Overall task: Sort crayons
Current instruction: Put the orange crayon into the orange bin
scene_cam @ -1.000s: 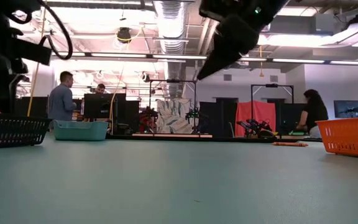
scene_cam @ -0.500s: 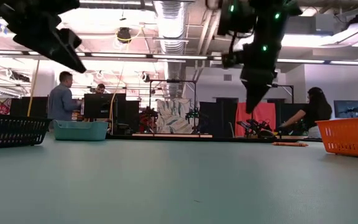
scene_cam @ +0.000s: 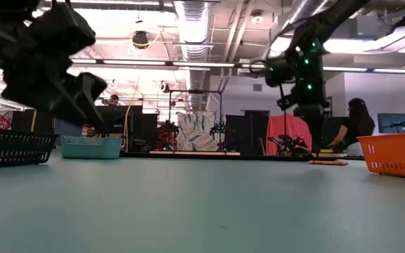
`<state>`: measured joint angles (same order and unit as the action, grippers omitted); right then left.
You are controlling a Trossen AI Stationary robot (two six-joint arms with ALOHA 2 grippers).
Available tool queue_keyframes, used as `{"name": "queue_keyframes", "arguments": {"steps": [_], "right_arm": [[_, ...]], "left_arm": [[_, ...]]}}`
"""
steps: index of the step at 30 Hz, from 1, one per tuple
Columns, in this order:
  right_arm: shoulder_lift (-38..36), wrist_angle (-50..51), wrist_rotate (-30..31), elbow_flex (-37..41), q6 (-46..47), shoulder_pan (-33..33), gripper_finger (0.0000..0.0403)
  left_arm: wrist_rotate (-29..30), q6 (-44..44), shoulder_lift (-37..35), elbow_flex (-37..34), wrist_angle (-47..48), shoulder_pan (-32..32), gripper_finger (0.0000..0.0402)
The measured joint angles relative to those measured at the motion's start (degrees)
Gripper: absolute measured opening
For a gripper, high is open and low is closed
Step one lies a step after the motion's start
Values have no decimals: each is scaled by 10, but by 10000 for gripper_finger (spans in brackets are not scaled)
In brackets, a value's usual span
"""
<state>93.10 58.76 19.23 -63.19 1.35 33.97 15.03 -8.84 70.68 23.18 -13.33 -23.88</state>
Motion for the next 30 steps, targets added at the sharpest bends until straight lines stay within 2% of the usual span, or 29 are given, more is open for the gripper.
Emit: {"name": "queue_keyframes", "arguments": {"steps": [6,12,30], "right_arm": [[0,-11,-48,22,-53,102,143],[0,-52,-98,59,-84,153,138],[0,-157,-135,113,-109,177,108]], "left_arm": [[-32,9,80,-2,-86,0,128],[-62,35,137,-2,-175,0,128],[-69,37,147,-2,-210,0,128]]}}
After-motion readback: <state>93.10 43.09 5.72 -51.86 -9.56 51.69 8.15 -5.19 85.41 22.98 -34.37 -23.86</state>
